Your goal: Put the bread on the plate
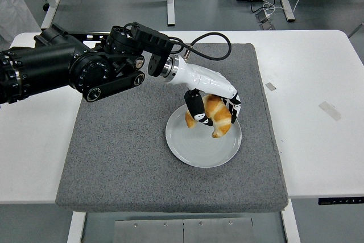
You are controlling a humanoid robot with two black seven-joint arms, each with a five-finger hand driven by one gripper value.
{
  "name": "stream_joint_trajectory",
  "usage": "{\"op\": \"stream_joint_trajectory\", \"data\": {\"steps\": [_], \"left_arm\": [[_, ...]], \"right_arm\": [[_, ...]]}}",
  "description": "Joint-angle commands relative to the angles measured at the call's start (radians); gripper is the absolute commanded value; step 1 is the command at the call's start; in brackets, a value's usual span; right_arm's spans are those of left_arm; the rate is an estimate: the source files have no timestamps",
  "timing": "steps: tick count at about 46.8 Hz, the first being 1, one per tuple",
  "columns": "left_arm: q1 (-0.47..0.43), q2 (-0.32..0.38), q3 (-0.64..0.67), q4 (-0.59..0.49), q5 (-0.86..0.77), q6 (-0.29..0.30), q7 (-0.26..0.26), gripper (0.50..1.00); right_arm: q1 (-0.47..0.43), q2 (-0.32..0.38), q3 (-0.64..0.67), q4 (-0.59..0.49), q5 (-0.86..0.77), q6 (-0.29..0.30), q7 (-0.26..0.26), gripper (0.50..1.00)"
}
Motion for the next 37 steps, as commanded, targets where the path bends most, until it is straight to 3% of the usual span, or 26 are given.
{"op": "stream_joint_trajectory", "data": {"steps": [1,16,37], "left_arm": [[0.020,-0.002,0.018,0.003,0.000,0.016,0.000,0.500],[0.102,-0.016,0.030,0.058,0.026,0.036,0.000,0.500],[0.138,-0.029,0.030,0.098,0.028,0.053,0.000,0.500]], "right_arm": [[0.000,0.000,0.000,0.000,0.000,0.000,0.000,1.000],[0.000,0.000,0.000,0.000,0.000,0.000,0.000,1.000],[0.000,0.000,0.002,0.000,0.000,0.000,0.000,1.000]]}}
